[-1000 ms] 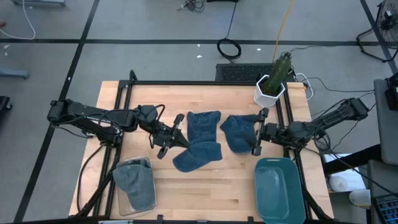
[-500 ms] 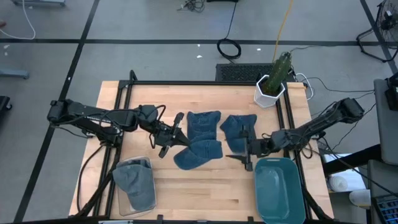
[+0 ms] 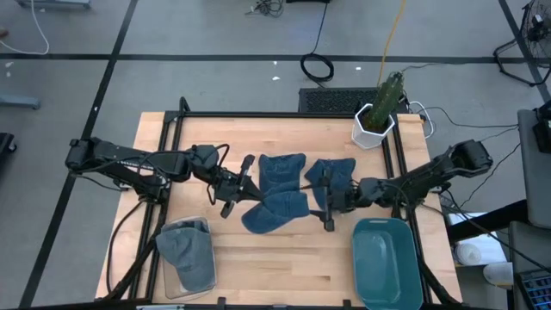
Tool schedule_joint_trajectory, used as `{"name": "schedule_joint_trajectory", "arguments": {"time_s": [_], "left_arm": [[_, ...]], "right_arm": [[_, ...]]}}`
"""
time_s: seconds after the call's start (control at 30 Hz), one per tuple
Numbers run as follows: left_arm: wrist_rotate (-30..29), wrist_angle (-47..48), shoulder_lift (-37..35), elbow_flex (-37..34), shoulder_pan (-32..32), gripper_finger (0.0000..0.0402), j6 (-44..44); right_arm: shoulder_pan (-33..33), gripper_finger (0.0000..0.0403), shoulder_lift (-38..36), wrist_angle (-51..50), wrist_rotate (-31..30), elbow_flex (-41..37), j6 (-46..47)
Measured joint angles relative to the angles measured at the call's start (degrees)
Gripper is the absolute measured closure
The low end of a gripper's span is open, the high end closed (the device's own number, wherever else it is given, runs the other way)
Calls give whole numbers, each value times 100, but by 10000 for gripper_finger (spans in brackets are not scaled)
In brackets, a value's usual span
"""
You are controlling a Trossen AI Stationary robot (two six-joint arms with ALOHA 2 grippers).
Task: Pick & Place hat
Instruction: Put the left blue cap into the blue bin
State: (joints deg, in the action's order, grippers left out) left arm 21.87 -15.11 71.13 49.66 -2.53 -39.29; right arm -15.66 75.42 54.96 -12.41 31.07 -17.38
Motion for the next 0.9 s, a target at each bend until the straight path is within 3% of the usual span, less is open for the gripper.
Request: {"name": "schedule_joint_trajectory", "arguments": {"time_s": [0.1, 0.47, 0.57, 0.9], "left_arm": [[0, 4, 2, -1, 1, 400, 45], [2, 42, 0, -1, 1, 399, 84], [2, 46, 2, -1, 1, 399, 92], [63, 50, 0, -1, 1, 395, 86]], "right_arm": [[74, 124, 154, 4, 385, 93, 131], [72, 124, 297, 369, 316, 245, -338], [70, 127, 297, 478, 37, 247, -669], [72, 191, 300, 197, -238, 247, -919]]}}
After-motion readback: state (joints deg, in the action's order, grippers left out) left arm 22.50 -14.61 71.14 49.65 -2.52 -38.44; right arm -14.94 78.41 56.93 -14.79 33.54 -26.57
